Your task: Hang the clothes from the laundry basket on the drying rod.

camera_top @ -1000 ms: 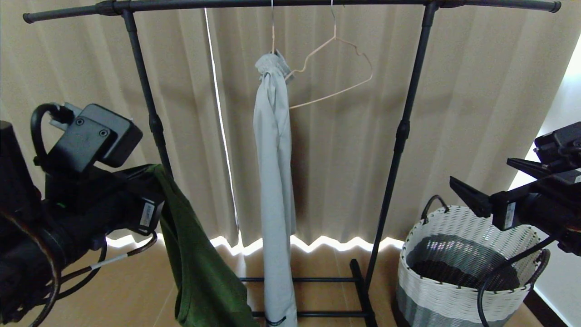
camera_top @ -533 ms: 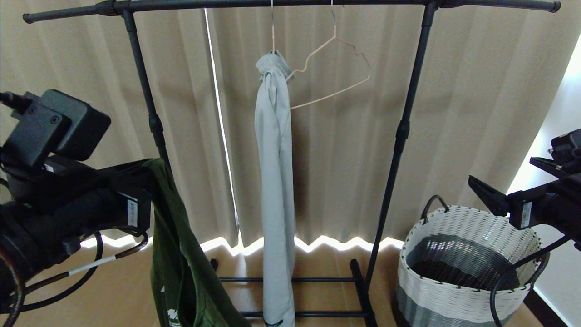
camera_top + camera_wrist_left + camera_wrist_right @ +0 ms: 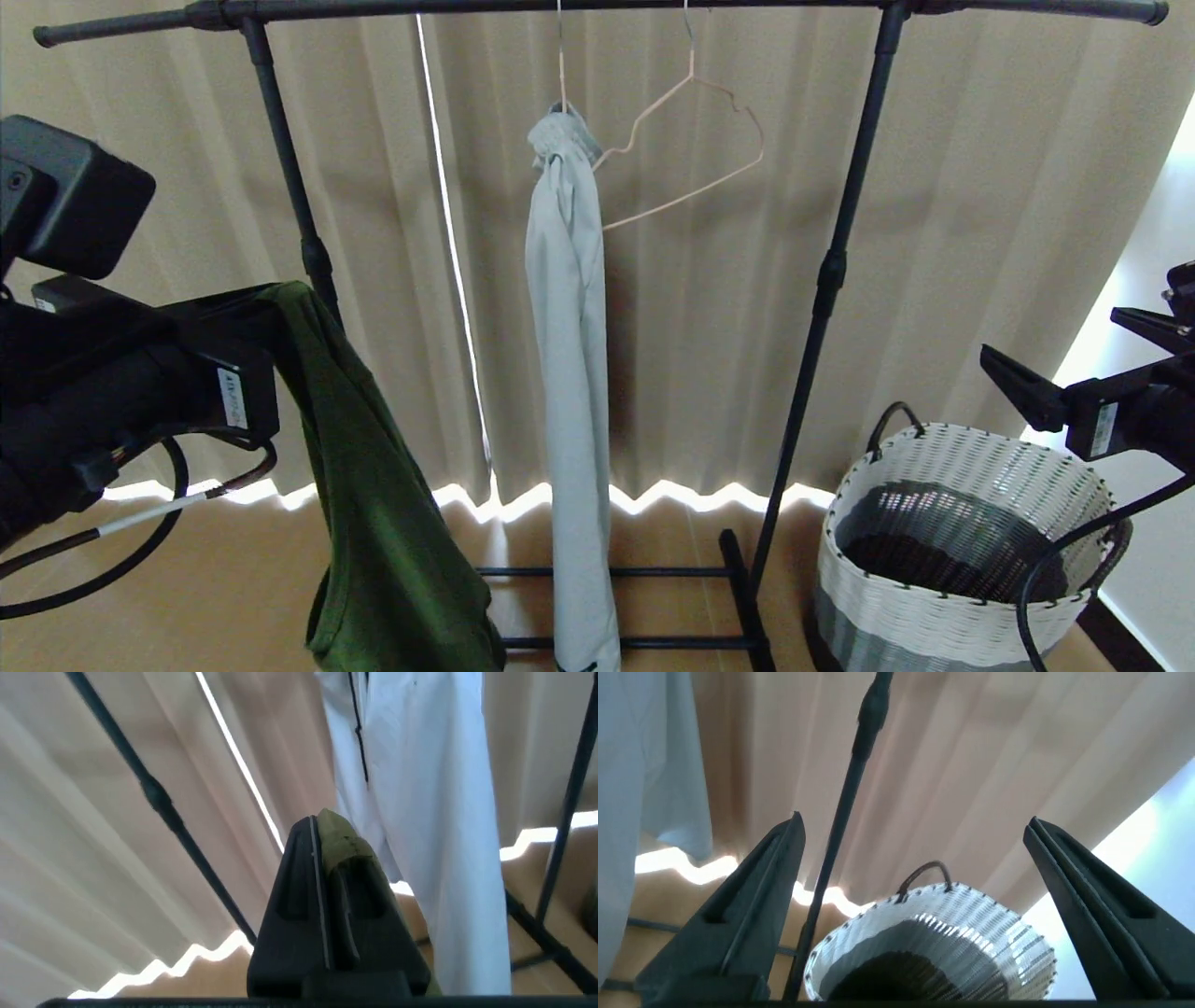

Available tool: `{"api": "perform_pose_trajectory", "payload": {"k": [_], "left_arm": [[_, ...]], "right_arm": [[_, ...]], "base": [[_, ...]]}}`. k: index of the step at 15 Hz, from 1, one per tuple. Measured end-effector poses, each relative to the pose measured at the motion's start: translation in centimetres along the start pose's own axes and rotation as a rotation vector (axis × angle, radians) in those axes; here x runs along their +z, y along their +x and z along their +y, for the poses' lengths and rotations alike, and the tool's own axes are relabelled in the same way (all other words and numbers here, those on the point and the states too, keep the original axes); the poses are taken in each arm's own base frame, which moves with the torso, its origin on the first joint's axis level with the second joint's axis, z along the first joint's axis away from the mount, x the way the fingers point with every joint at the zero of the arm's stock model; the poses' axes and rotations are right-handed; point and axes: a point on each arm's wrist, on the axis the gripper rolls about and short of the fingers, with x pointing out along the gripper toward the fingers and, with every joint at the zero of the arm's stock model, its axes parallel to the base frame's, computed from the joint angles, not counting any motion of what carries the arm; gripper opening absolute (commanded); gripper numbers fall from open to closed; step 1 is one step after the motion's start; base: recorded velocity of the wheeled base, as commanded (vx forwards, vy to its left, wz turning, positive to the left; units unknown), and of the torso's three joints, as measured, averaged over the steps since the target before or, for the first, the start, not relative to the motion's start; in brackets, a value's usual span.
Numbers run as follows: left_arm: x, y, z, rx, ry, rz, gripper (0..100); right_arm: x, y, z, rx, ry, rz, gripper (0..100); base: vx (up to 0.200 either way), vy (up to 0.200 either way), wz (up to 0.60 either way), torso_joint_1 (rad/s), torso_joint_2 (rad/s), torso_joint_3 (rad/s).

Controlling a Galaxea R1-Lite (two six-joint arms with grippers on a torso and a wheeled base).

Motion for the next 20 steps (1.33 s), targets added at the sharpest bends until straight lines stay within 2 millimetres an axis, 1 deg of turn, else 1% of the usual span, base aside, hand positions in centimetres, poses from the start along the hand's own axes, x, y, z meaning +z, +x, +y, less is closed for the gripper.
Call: {"api": "perform_pose_trajectory", "payload": {"k": [3, 5, 7, 10, 16, 20], "left_arm": [[-0.8, -0.1, -0.2, -0.007, 0.023, 0.025, 0], [-1.1, -0.3, -0.2, -0.008, 0.034, 0.028, 0], [-1.2, -0.5, -0.2, -0.009, 0.039, 0.027, 0], [-1.5, -0.9, -0.1, -0.009, 0.066, 0.03, 0], [-1.8, -1.8, 0.1, -0.012, 0.09, 0.021, 0], [-2.0, -2.0, 0.1, -0.013, 0.088, 0.024, 0]], "right_arm": [[0.1, -0.1, 0.0, -0.001, 0.001, -0.005, 100], [0.1, -0.3, -0.1, -0.002, 0.002, -0.009, 100], [0.2, -0.3, -0.1, -0.003, 0.003, -0.014, 100], [0.2, -0.4, -0.1, -0.003, 0.002, -0.012, 100], [0.3, -0.4, -0.1, -0.004, 0.003, -0.016, 100], [0.2, -0.4, -0.1, 0.0, -0.004, -0.013, 100]], "base": [[0.0, 0.0, 0.0, 0.186, -0.57, -0.255], [0.0, 0.0, 0.0, 0.029, -0.56, -0.251], [0.0, 0.0, 0.0, 0.139, -0.49, -0.261], [0.0, 0.0, 0.0, 0.352, -0.46, -0.256], [0.0, 0.0, 0.0, 0.253, -0.49, -0.26], [0.0, 0.0, 0.0, 0.106, -0.21, -0.1]]}}
